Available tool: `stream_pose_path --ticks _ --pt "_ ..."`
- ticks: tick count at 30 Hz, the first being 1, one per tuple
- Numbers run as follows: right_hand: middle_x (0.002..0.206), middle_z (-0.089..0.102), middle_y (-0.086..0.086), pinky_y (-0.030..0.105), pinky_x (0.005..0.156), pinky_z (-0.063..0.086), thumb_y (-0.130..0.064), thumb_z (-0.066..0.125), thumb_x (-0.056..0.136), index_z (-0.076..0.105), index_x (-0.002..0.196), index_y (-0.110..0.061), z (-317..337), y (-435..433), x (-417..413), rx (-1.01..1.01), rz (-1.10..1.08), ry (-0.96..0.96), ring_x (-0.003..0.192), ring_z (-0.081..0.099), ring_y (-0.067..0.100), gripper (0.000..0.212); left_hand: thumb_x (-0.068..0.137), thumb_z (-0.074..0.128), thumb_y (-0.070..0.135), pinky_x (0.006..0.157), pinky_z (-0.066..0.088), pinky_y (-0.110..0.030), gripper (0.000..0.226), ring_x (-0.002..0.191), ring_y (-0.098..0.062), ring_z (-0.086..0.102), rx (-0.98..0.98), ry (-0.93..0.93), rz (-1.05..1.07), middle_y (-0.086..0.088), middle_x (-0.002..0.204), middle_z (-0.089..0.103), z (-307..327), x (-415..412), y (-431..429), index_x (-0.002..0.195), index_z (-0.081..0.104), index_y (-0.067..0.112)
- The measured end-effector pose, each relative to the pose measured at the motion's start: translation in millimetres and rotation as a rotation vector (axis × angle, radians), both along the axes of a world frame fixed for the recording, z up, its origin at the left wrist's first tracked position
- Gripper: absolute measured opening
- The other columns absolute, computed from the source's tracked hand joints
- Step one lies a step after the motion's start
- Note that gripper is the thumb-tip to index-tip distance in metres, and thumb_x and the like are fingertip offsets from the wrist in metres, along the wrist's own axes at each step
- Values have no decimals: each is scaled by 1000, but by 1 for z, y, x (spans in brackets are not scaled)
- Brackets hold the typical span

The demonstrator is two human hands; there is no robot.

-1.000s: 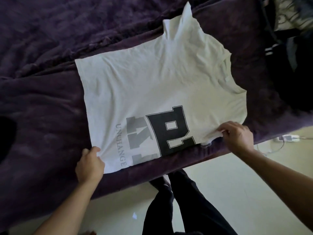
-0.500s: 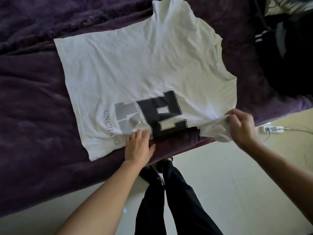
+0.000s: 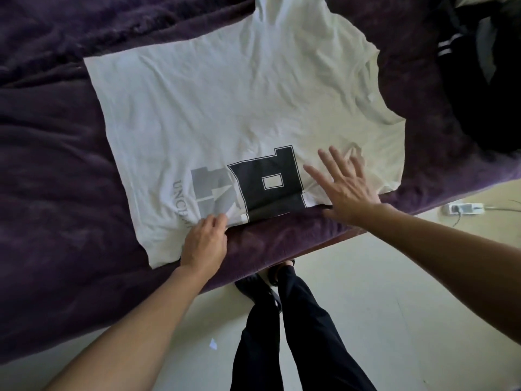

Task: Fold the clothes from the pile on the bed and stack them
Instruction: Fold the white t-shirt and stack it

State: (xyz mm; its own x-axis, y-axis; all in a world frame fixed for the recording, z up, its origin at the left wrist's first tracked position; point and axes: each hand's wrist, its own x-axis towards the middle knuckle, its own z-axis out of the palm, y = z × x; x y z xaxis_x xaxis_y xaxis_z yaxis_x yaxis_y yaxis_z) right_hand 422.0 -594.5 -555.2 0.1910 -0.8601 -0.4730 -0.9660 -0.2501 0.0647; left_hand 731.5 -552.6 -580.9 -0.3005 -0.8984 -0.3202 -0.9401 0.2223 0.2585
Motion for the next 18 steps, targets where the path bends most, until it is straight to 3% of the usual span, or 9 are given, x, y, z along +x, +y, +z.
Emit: stream_pose_path --ticks 2,5,8,11,13,15,18 --pt "161 -4 6 55 115 9 -26 71 72 22 149 -37 -9 -18 5 62 27 29 148 -2 26 92 81 67 17 70 47 -43 27 85 -33 58 -19 -108 -53 -12 91 60 -5 9 5 106 60 10" --pt "153 23 -2 45 104 30 -35 68 76 54 123 -37 -12 -36 -6 141 21 136 134 32 23 49 82 67 26 79 41 -41 31 97 -28 54 7 -264 29 -6 102 59 -13 28 8 112 61 17" --pt "133 49 -6 35 88 39 -42 61 80 62 109 -35 0 -36 -29 183 -48 242 119 51 21 30 85 58 18 87 37 -38 30 109 -24 48 71 -366 109 -2 112 56 -14 45 9 115 58 20" --pt "98 65 1 30 71 36 -44 60 79 63 89 -30 26 -36 -49 106 -133 294 92 62 25 18 87 53 12 89 39 -37 34 108 -23 52 101 -308 148 1 112 59 0 62 7 120 57 20" --pt "82 62 2 33 71 35 -47 62 80 59 77 -30 46 -43 -61 26 -247 196 74 53 25 18 83 53 2 80 45 -43 30 94 -30 60 91 -187 221 -6 103 64 18 72 0 110 60 13" --pt "80 61 3 34 72 35 -43 68 78 58 76 -30 65 -60 -68 -16 -410 13 71 46 23 17 81 52 -5 64 48 -46 17 75 -38 61 45 -79 340 -14 90 64 40 82 -14 92 58 6" --pt "88 65 7 34 68 41 -26 76 74 63 84 -22 90 -106 -69 -41 -635 -277 79 55 26 17 85 48 0 62 47 -46 17 81 -41 62 -64 -32 444 -17 96 64 64 99 -52 98 57 5"
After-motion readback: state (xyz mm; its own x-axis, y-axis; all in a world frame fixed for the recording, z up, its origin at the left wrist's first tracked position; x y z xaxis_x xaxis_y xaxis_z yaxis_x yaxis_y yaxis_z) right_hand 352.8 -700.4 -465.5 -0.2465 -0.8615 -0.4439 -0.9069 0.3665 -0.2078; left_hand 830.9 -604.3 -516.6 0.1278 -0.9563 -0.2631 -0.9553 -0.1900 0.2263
